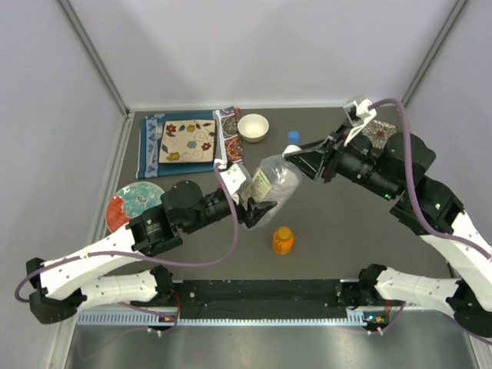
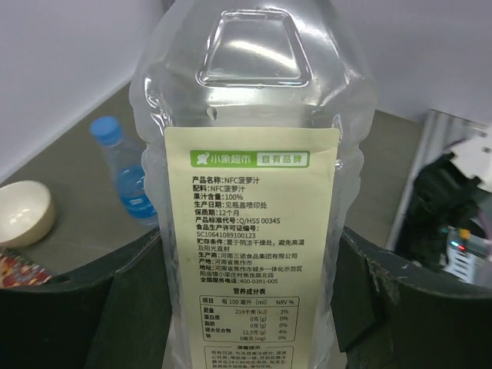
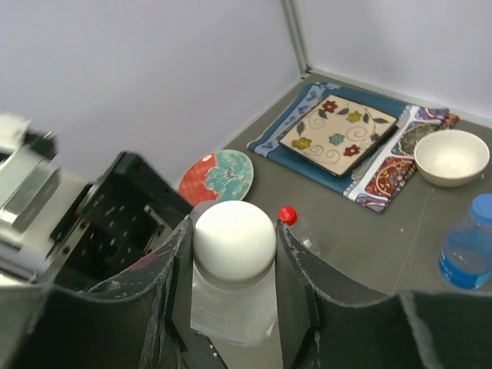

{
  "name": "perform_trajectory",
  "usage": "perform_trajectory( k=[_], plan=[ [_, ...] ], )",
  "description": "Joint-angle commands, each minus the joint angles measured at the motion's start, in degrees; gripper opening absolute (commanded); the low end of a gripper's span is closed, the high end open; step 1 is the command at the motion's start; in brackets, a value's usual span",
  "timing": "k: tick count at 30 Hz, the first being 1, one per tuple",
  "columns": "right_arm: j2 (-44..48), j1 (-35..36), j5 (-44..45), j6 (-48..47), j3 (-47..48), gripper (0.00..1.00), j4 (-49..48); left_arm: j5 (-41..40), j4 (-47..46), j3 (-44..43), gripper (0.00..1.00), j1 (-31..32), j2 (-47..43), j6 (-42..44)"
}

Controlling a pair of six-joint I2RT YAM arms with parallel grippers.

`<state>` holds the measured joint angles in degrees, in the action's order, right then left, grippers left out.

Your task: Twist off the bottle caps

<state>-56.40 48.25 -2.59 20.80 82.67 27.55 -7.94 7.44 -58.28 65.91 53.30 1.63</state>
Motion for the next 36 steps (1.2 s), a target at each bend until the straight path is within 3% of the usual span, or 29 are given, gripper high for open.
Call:
perform_trajectory(
  k=[1, 6, 16, 26, 36],
  plan=[
    [0.85, 0.44, -9.80, -9.28, 1.53, 0.00, 3.38, 30.06, -3.66, -2.54, 0.20, -5.08, -1.44, -6.28],
    [3.05, 0.44, -17.17, -13.58, 0.82, 0.00, 4.35, 48.25, -7.00, -2.36, 0.20, -10.96, -0.74, -12.87],
    [8.15, 0.36, -35.62, -20.45, -1.02, 0.00, 4.18, 63.30, -16.40, -1.84, 0.20, -16.43, 1.54, -22.45],
    [8.76, 0.44, -53.82, -25.80, -1.29, 0.00, 4.53, 67.97, -20.36, -1.31, 0.19, -17.04, 3.48, -25.36],
    [9.38, 0.44, -52.96, -26.77, 3.89, 0.00, 5.76, 66.83, -16.32, -0.96, 0.18, -18.53, 2.43, -22.02]
  ],
)
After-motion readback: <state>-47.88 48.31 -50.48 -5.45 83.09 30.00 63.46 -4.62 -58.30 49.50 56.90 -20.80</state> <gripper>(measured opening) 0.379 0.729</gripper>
